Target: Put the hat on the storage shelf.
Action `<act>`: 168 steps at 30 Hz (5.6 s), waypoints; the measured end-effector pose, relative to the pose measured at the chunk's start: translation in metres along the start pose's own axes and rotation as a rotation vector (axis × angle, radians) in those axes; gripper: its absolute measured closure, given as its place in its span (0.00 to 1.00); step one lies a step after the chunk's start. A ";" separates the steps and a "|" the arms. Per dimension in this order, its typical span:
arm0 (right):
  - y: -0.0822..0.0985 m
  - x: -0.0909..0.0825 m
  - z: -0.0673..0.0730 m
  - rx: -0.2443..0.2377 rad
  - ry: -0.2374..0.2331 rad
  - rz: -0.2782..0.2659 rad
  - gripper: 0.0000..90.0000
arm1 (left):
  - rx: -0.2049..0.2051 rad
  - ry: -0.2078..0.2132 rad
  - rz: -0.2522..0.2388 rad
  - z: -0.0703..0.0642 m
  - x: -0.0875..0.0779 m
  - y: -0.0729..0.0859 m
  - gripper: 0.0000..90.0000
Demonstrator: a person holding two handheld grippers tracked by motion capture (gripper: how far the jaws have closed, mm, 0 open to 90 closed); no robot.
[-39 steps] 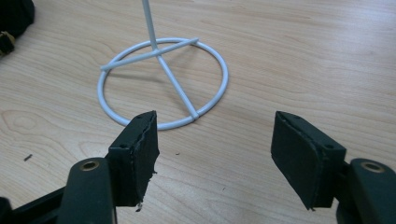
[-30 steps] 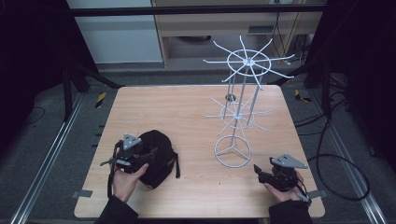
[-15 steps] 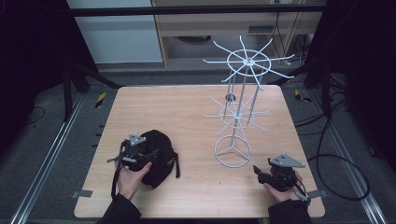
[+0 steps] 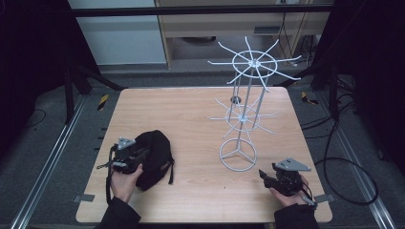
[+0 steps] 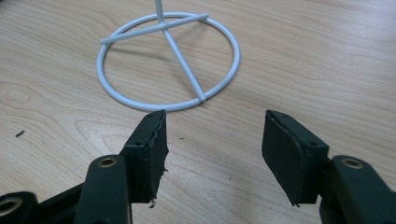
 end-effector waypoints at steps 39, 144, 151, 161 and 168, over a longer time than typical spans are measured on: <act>-0.001 -0.002 -0.003 -0.013 0.030 -0.037 0.46 | 0.210 0.357 -0.564 -0.060 -0.116 -0.076 0.86; 0.001 0.001 -0.001 -0.027 0.030 -0.023 0.47 | 0.236 0.556 -0.580 -0.131 -0.071 -0.161 0.84; 0.001 0.002 -0.001 -0.032 0.030 -0.023 0.46 | 0.272 0.513 -0.532 -0.132 -0.061 -0.155 0.83; 0.001 0.002 -0.001 -0.030 0.030 -0.023 0.46 | 0.284 0.491 -0.517 -0.133 -0.055 -0.151 0.76; 0.002 0.002 -0.002 -0.031 0.031 -0.022 0.45 | 0.288 0.477 -0.537 -0.128 -0.061 -0.145 0.57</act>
Point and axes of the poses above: each handheld gripper's, and its own axes: x roughly forward along the jaws, y roughly out of its underside, z roughly to its left, the point moved 4 cm from there along x, roughly forward along the jaws, and after that the axes turned 8 degrees about y, right-handed, at the moved point
